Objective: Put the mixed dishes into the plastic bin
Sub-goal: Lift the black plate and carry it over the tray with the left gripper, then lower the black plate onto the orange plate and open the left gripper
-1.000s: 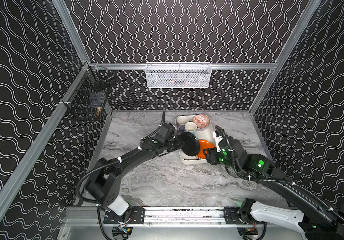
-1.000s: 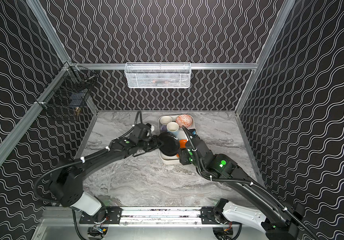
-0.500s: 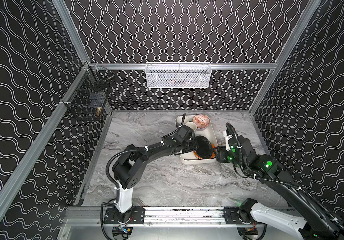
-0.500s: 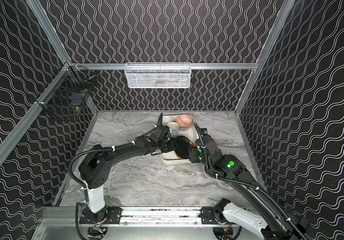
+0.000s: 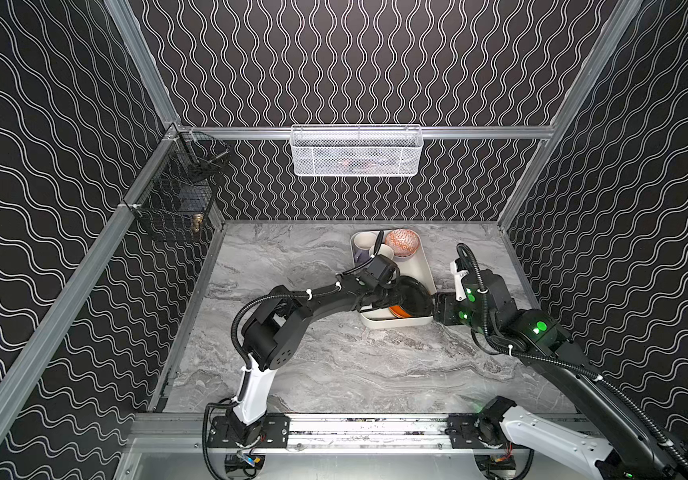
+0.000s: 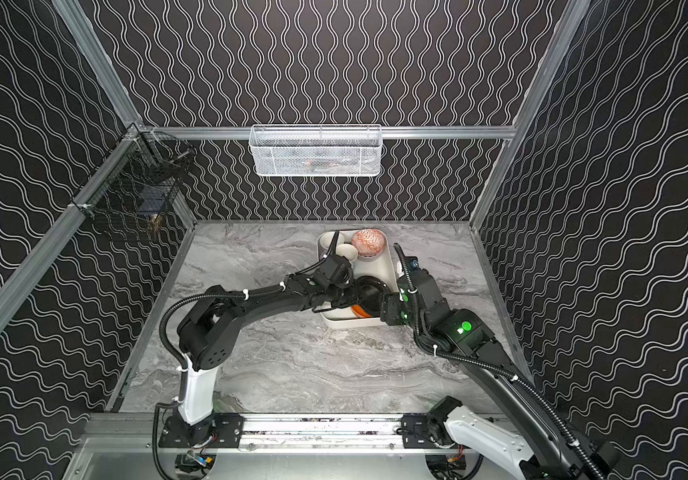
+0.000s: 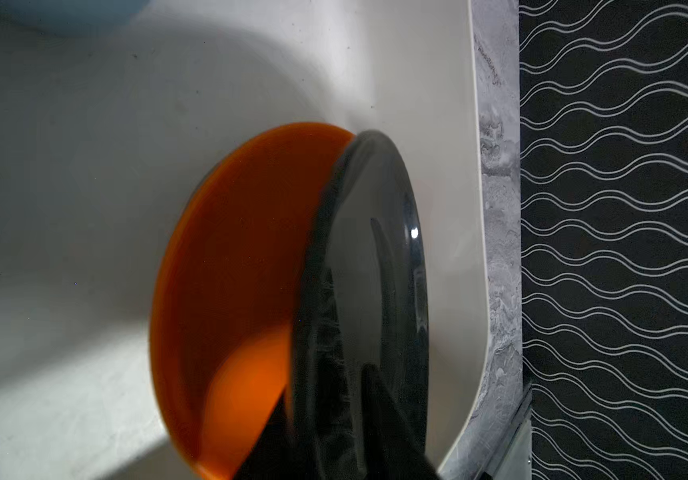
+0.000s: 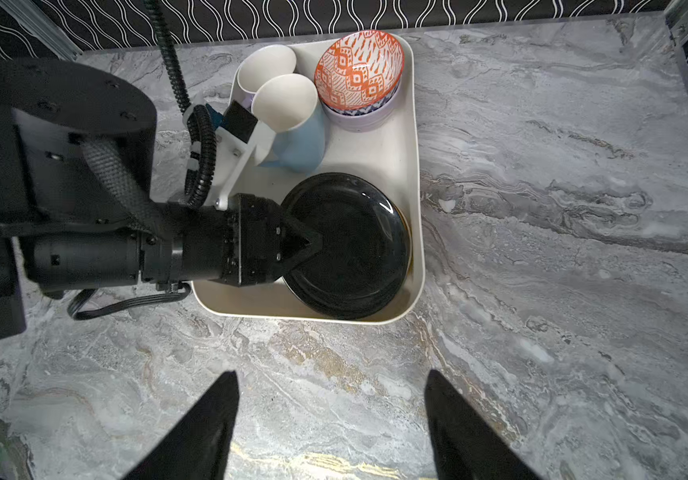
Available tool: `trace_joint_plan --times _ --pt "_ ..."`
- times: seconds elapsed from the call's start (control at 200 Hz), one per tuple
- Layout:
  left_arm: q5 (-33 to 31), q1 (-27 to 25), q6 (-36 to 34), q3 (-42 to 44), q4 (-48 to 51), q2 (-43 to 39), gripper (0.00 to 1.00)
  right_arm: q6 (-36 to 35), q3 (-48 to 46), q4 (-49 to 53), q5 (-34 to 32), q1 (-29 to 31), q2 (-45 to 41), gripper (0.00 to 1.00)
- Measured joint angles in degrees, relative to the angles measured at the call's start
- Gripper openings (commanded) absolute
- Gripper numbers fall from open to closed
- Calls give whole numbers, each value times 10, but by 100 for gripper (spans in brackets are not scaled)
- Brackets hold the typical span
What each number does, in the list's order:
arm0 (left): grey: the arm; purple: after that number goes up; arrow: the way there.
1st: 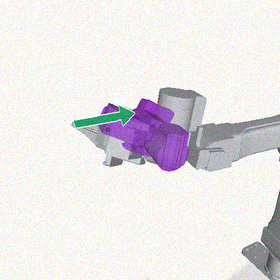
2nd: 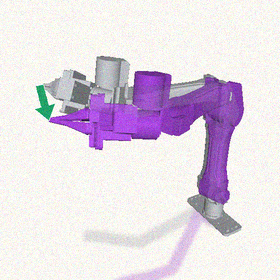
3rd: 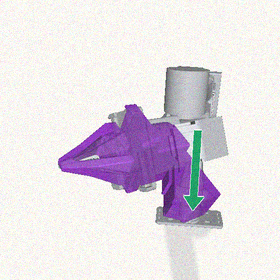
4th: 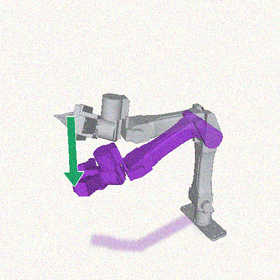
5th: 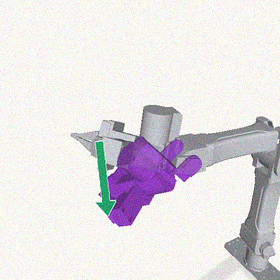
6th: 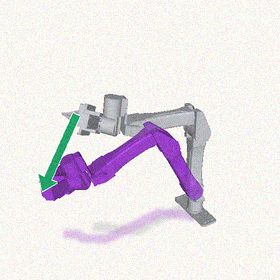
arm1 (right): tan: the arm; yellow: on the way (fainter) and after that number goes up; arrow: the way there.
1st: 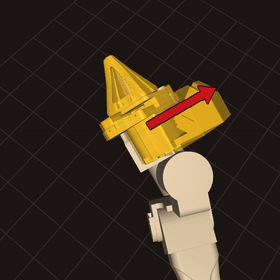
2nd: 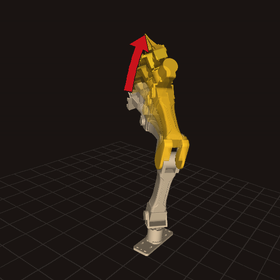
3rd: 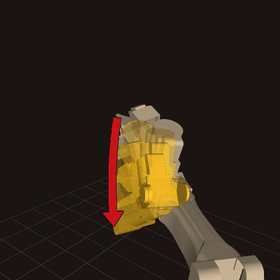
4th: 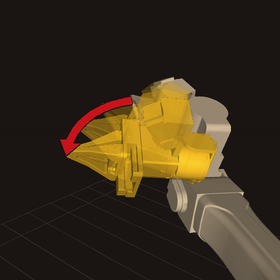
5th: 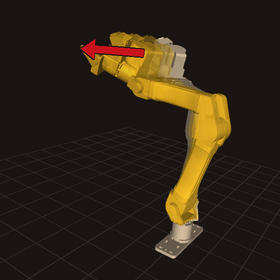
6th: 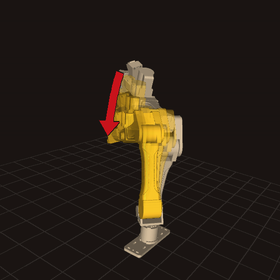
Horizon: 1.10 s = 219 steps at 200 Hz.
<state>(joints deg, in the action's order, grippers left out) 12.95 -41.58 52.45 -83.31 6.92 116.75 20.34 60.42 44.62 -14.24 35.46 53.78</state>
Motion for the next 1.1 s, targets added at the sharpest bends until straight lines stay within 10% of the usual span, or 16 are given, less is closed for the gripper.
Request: trace_joint_plan --times 0.636,1.096 --pt "-68 -9 -44 22 73 -57 69 -7 -26 -12 22 -7 -6 92" --pt "-99 -9 -58 15 90 -27 26 -16 -49 -30 32 -19 -9 97"
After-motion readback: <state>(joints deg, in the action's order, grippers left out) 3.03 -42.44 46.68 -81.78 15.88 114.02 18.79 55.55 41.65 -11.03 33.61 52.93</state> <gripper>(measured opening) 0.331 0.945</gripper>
